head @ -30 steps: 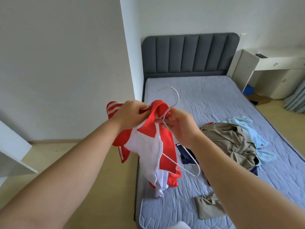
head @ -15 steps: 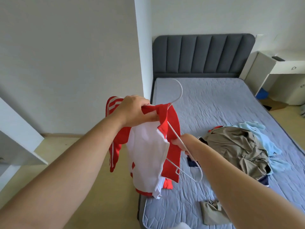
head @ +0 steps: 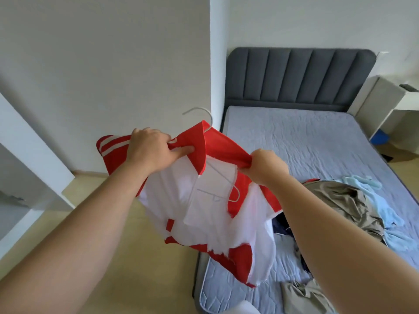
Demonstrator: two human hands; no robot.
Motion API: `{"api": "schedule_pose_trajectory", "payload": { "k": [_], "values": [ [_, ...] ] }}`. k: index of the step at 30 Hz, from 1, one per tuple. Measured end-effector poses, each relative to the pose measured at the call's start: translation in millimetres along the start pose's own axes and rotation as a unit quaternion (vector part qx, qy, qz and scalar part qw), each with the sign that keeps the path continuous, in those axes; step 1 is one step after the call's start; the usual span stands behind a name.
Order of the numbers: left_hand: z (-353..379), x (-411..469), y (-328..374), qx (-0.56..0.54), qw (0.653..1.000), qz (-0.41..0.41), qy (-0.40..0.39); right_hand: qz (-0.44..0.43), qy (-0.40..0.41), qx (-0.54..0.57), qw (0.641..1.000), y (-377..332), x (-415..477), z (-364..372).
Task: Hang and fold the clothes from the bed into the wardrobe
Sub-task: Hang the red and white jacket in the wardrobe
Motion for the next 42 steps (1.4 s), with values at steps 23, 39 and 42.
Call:
{"api": "schedule_pose_trajectory", "payload": {
  "k": [23, 39, 42],
  "values": [
    [-40.9, -202.2, -190.8, -0.210, 0.855, -0.467, 0.086, -0.372, 0.085, 0.145, 0.913, -299.5, -62.2, 71.3],
    [-117.0, -350.8, -315.2, -0.037, 0.831, -0.543, 0.117, -0.505, -0.040, 0.162, 0.847, -523.9, -151.2, 151.2],
    [-121.6, -372.2, -360.7, 0.022, 0.842, -0.527, 0.112, -0.512, -0.023, 0.168, 0.842, -577.9, -164.7, 167.8]
  ]
}}
Point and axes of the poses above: each hand's wrist, its own x-axis towards the middle knuckle, its own z-axis out of the palm, y = z × x, the point moved 7 cm from there along x, towards the middle knuckle, and after that the axes turned 3 degrees about z, right-handed, at the moved point
